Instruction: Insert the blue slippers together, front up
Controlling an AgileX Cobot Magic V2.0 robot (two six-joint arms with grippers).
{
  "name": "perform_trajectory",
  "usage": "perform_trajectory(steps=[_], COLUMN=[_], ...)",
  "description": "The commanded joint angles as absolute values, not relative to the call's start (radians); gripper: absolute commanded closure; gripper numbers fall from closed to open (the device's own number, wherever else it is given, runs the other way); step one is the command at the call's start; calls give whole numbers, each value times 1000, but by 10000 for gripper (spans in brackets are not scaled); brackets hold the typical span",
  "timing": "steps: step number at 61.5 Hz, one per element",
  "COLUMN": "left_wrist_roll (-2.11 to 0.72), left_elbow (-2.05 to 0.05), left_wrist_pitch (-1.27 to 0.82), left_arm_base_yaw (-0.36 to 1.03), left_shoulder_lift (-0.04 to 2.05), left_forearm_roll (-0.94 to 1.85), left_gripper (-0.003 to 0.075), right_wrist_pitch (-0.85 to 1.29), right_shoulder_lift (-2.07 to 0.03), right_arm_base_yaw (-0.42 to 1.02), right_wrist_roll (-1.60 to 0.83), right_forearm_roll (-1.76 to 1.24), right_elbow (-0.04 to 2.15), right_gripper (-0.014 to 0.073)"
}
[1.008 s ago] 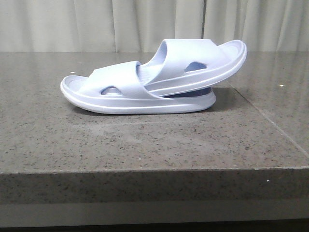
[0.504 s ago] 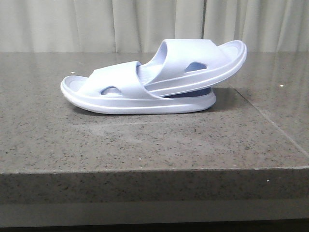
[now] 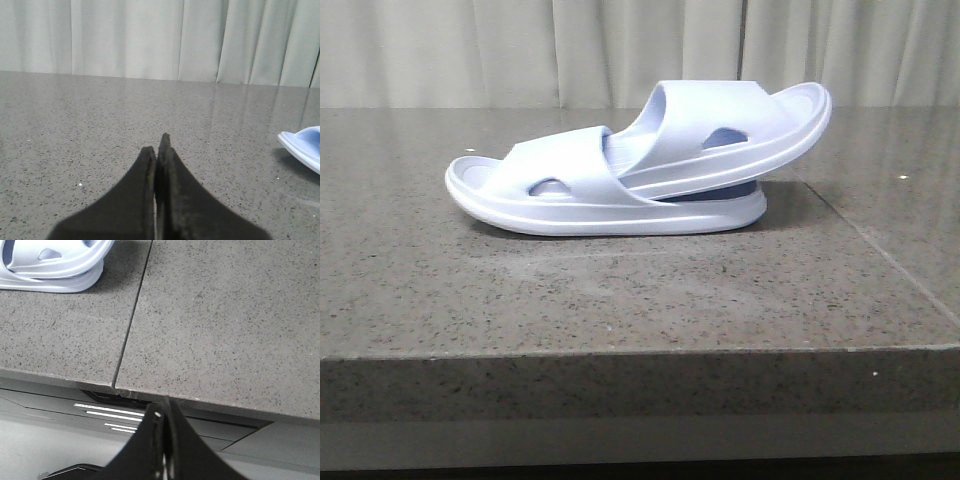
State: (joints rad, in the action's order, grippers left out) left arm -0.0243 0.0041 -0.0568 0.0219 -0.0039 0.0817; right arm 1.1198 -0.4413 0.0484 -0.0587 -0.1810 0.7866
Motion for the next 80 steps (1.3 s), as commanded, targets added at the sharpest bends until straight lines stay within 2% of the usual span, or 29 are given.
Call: perform_trajectory(steps=[1,53,63,70,80], left_wrist_roll=[-17,-17,-17,-17,-17], left_elbow=[9,9,9,9,9], left_wrist_pitch=[30,26,26,26,26], left_arm_base_yaw=[22,22,22,22,22], left_shoulder_lift=[-20,-20,-20,-20,-20], left_forearm_roll=[89,89,89,89,89], left_gripper=[741,741,741,741,741], right_wrist_pitch=[1064,1036,790,543,301], right_shoulder_lift=[-448,-435,-344,-245,-141], right_arm_base_yaw=[51,51,51,51,51], right_wrist_roll=[-59,-61,-61,-61,-61], right_forearm_roll=[-191,-153,-130,-118,-118], right_elbow=[807,797,658,482,267], right_gripper=[712,712,712,712,712])
